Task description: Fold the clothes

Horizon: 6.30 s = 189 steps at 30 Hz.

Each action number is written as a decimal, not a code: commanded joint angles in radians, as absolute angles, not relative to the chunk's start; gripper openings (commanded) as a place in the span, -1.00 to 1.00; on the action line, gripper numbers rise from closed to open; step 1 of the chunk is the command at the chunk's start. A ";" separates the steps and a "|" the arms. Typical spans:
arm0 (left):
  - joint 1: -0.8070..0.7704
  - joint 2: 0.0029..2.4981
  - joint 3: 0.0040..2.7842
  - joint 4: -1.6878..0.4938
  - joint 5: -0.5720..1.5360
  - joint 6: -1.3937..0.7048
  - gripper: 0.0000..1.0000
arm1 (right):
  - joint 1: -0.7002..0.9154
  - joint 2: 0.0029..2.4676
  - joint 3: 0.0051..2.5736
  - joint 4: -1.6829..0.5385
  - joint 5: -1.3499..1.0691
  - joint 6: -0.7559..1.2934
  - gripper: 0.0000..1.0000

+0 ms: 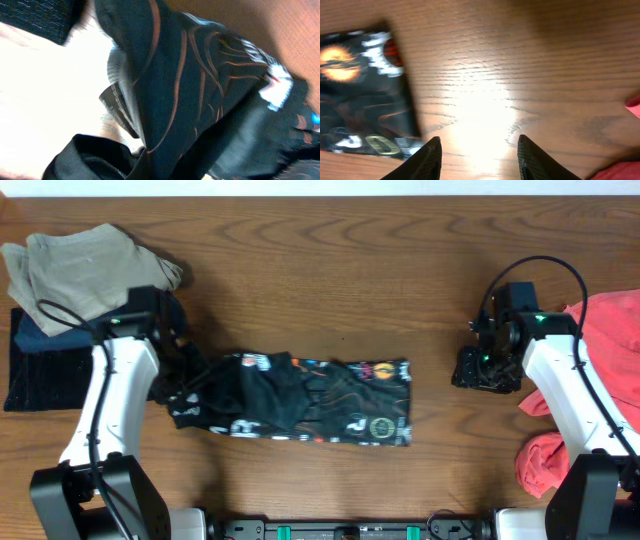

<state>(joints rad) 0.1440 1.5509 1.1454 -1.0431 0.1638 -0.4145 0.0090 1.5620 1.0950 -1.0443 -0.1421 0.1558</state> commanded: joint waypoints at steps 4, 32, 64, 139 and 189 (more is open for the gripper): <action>0.050 1.554 1.209 -1.098 0.330 -0.398 -0.88 | -0.001 1.556 1.108 -1.049 -0.135 0.133 -0.05; -0.673 1.697 1.208 -0.646 0.460 -0.582 -0.88 | 0.000 1.556 1.107 -1.063 -0.139 0.133 -0.06; -0.325 1.589 1.208 -0.704 0.474 -0.294 0.18 | 0.147 1.556 1.106 -0.955 -0.521 -0.044 0.22; -0.227 1.660 0.979 -0.683 0.459 -0.319 0.26 | 0.506 1.708 1.016 -0.911 -0.220 0.366 -0.16; -0.228 1.781 0.965 -0.561 0.459 -0.183 0.64 | 0.385 1.627 1.010 -0.853 -0.109 0.433 -0.18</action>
<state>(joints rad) -0.2245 1.7363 0.9844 -0.5632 0.4641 -0.2234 0.3954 1.6451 0.9905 -0.8471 -0.1173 0.4149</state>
